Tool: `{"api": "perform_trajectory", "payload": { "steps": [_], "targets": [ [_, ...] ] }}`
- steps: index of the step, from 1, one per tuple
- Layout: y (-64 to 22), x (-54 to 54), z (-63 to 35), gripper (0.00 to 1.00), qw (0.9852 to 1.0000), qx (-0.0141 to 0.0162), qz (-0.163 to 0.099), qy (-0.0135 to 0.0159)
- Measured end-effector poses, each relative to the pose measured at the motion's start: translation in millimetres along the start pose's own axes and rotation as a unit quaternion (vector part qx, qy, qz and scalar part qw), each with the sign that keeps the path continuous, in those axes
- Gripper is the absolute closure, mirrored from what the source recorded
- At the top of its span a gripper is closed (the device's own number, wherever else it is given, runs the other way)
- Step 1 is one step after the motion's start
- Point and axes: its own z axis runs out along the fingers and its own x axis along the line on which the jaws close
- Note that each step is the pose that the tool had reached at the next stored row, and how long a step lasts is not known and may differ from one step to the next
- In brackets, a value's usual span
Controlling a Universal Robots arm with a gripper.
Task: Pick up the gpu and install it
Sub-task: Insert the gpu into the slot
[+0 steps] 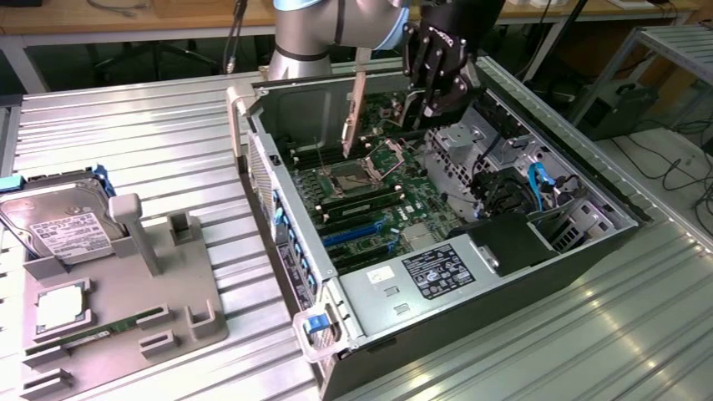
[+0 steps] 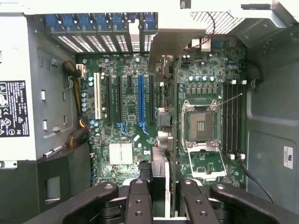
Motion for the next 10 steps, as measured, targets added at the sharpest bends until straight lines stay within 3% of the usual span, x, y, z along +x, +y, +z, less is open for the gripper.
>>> {"api": "perform_trajectory", "payload": {
  "steps": [6,10],
  "targets": [
    [2.3,-0.4,8.5,0.72,0.9999,0.0002,-0.012,0.0000],
    [8.5,-0.4,13.0,0.72,0.9999,0.0033,-0.011,0.0001]
  ]
}}
